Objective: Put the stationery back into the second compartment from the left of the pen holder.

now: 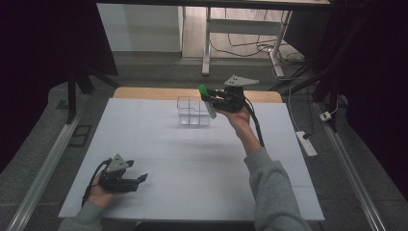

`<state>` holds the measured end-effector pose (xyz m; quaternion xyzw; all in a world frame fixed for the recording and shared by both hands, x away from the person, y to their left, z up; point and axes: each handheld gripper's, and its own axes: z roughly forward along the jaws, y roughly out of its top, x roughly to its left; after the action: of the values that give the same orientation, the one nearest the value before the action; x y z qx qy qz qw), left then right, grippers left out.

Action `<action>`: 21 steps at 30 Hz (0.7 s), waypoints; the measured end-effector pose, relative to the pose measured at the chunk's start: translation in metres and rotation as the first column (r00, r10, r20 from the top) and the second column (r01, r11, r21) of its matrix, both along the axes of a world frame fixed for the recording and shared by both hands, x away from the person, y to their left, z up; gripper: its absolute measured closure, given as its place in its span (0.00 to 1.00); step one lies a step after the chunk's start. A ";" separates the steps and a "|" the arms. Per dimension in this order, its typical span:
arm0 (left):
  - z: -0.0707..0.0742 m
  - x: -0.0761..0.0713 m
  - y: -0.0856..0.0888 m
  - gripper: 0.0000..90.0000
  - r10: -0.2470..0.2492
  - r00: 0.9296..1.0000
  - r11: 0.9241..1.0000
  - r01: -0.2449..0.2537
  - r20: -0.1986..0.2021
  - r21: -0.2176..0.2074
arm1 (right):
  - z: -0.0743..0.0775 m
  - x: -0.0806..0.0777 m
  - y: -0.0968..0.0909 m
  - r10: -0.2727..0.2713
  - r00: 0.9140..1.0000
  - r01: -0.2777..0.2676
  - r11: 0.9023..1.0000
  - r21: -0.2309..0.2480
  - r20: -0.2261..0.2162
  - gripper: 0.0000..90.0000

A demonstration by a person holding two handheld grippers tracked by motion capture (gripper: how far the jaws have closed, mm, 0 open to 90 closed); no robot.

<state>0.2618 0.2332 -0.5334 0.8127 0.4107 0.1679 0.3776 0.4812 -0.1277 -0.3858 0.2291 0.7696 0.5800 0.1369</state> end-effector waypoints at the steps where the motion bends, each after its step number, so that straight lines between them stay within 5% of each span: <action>1: 0.000 0.000 0.000 0.25 0.001 1.000 1.000 -0.001 0.001 -0.001 | 0.000 0.001 0.001 0.001 1.000 -0.001 1.000 0.003 -0.001 0.74; 21: 0.001 0.000 0.002 0.25 0.001 1.000 1.000 -0.001 0.008 -0.001 | -0.007 0.021 0.017 -0.010 1.000 0.010 0.999 0.041 -0.012 0.74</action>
<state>0.2617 0.2348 -0.5328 0.8116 0.4097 0.1715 0.3794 0.5020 -0.1108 -0.3926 0.2393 0.7573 0.5935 0.1304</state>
